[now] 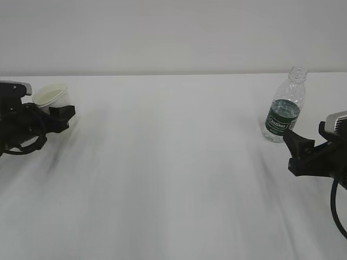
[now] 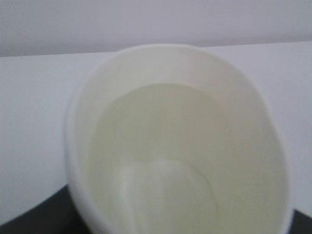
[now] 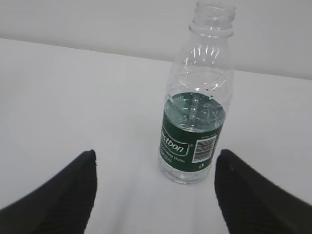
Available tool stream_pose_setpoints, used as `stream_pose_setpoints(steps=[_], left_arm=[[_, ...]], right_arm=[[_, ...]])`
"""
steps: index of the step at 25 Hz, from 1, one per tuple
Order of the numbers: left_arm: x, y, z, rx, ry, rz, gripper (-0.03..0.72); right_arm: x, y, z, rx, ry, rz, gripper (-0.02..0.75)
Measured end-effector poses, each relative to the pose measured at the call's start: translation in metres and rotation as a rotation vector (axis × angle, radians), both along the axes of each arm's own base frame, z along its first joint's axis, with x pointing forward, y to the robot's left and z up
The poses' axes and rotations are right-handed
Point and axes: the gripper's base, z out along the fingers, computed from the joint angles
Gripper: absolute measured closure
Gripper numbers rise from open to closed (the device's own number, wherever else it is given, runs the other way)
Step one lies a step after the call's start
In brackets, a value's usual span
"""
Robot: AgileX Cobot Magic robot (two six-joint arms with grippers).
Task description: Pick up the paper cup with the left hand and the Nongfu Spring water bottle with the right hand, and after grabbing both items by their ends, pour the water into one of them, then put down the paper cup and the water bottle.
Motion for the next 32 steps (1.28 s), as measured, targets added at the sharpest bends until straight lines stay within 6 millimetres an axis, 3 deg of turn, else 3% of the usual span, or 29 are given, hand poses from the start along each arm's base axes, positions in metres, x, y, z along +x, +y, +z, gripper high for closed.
stream_pose_setpoints(steps=[8,18,25,32], left_arm=[[-0.001,0.004,-0.019,0.024,0.005,0.041,0.255],[-0.001,0.005,-0.027,0.030,-0.047,0.051,0.251],[-0.001,0.005,-0.027,0.028,-0.057,0.051,0.143],[-0.001,0.005,-0.027,0.027,-0.061,0.057,0.121]], right_arm=[[0.000,0.000,-0.001,-0.002,0.009,0.000,0.174],[-0.001,0.001,-0.002,-0.004,0.019,0.008,0.174],[-0.001,0.001,-0.002,-0.003,0.019,0.013,0.174],[-0.001,0.001,-0.002,-0.003,0.019,0.015,0.174]])
